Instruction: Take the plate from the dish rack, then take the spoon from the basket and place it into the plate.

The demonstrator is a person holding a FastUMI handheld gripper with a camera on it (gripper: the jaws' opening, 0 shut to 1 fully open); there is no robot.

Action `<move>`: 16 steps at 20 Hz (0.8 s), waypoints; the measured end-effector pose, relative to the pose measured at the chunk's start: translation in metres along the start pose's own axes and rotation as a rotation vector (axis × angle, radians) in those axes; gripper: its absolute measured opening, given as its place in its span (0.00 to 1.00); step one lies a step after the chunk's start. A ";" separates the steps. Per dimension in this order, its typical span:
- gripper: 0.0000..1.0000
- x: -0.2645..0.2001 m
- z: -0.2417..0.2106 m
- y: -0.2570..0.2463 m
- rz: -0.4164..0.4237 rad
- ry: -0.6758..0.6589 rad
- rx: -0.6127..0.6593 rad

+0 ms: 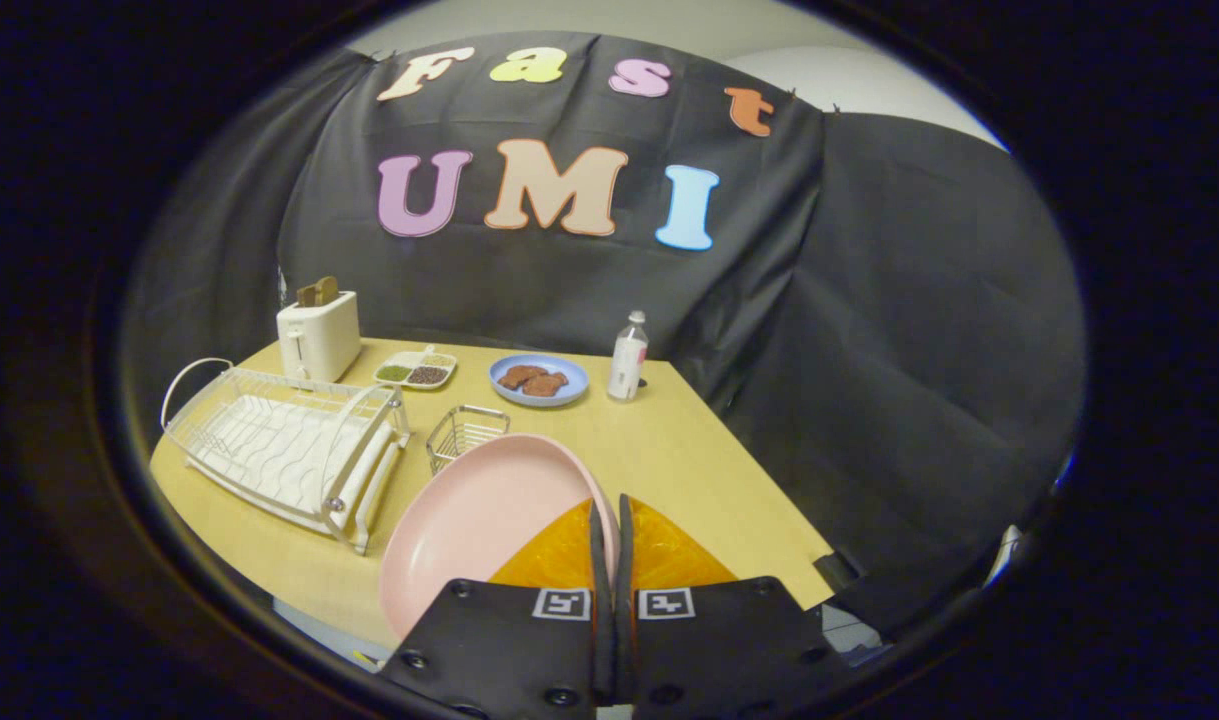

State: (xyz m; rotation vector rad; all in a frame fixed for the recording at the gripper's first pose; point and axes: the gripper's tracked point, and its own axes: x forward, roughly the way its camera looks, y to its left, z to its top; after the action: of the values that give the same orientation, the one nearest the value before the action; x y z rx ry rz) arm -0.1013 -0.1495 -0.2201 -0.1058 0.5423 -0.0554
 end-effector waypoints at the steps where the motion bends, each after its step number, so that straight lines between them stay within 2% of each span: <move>1: 0.03 0.004 -0.009 -0.001 0.016 0.011 0.024; 4: 0.03 0.018 -0.037 0.001 0.057 0.051 0.090; 11: 0.04 0.052 -0.068 0.010 0.159 0.052 0.124; 16: 0.05 0.071 -0.080 0.009 0.165 0.066 0.155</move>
State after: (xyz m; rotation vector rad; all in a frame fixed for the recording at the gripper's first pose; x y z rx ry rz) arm -0.0815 -0.1533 -0.3258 0.0920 0.6095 0.0607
